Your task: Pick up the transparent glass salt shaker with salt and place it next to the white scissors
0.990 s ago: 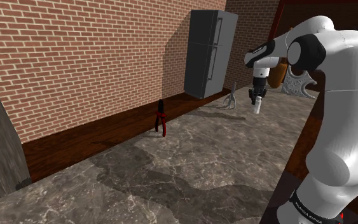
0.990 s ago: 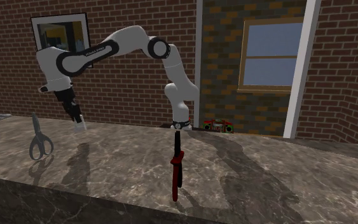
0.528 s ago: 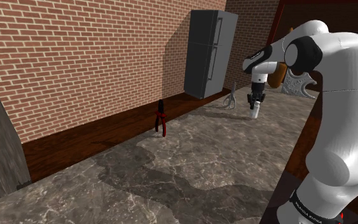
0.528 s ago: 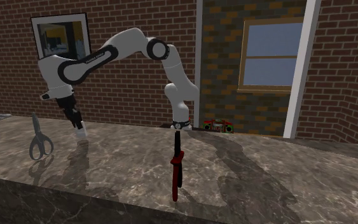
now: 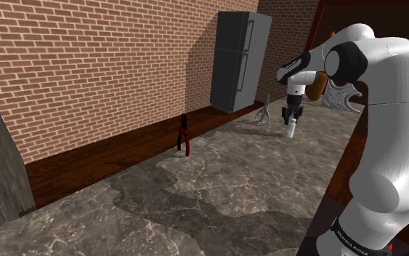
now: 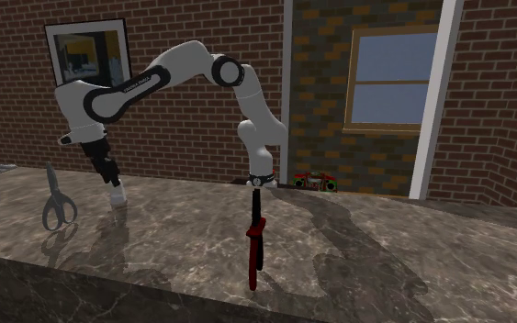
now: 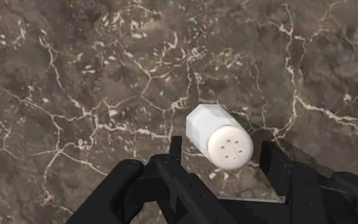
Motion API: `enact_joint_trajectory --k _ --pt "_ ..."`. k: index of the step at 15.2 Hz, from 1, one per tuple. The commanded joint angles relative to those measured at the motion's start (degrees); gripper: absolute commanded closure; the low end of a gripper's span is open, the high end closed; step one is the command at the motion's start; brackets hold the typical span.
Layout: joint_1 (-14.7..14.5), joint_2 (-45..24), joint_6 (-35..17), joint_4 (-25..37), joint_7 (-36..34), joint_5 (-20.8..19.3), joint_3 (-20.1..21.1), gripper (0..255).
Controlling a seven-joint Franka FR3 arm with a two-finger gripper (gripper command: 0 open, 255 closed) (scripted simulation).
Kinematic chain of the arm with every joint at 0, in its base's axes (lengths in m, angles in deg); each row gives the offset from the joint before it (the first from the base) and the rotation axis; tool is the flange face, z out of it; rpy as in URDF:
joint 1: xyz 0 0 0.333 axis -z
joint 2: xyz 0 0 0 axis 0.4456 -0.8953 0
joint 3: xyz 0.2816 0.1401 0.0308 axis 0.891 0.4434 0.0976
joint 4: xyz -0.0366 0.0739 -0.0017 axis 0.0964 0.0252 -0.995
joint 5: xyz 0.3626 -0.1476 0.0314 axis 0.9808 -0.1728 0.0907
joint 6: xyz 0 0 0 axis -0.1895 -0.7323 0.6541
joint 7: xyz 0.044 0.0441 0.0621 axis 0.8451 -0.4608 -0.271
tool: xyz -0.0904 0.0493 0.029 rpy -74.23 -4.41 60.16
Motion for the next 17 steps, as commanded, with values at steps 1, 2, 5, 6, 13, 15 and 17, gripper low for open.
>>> enact_joint_trajectory --k 1,2,5,6,13,15,17 --pt "0.0 0.0 0.0 0.0 0.0 0.0 0.0 0" --pt "0.0 0.0 0.0 0.0 0.0 0.0 0.0 0" --pt "0.0 0.0 0.0 0.0 0.0 0.0 0.0 0" --pt "0.03 0.23 1.84 1.64 -0.12 -0.15 -0.08 0" --pt "0.27 0.44 7.13 6.78 -0.34 -0.4 -0.24 0" --pt "0.27 0.44 7.13 6.78 -0.34 -0.4 -0.24 0" --pt "0.27 0.44 7.13 6.78 -0.34 -0.4 -0.24 0"
